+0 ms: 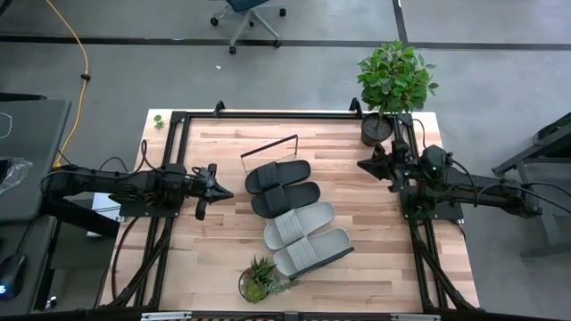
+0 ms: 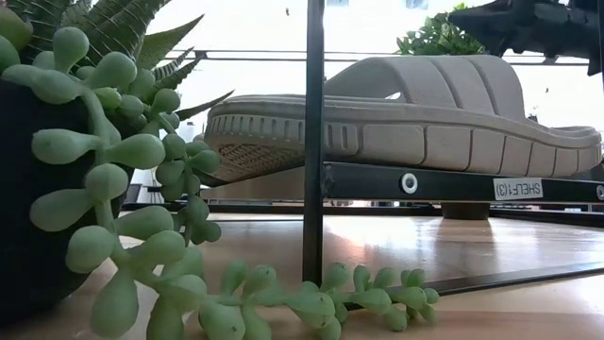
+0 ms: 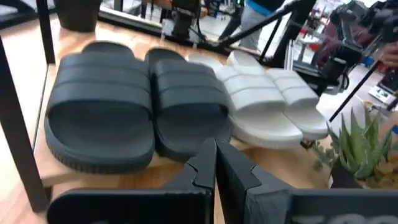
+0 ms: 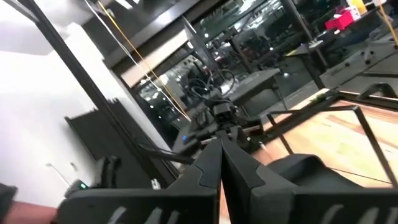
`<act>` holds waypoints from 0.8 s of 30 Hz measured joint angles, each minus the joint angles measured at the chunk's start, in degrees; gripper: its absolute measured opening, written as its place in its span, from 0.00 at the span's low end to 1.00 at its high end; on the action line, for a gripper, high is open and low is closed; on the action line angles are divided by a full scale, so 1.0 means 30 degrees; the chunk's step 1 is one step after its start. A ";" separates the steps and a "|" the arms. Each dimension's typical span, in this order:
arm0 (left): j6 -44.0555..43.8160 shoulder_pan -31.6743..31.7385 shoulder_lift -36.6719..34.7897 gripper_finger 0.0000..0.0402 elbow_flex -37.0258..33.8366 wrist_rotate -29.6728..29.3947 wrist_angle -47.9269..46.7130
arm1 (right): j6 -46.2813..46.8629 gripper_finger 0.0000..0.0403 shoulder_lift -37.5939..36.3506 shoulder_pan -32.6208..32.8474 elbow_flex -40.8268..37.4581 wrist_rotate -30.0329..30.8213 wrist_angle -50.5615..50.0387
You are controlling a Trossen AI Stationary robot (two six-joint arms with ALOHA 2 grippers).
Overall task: Pick and place slides into the shelf
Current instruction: Return to Home Position
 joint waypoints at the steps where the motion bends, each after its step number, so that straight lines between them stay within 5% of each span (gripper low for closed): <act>1: -0.0001 0.0000 0.0003 0.00 0.0000 0.0007 -0.0129 | -0.0236 0.00 -0.0011 0.0003 0.0000 0.0006 -0.0169; 16: 0.0027 0.0000 0.0005 0.00 0.0000 -0.0935 -0.0325 | 0.0963 0.00 -0.1488 -0.0004 -0.4097 0.0868 0.6487; 24: 0.0028 0.0000 0.0005 0.00 0.0000 -0.1000 -0.0325 | -0.0563 0.00 -0.2131 0.0003 -0.4146 0.1437 0.4192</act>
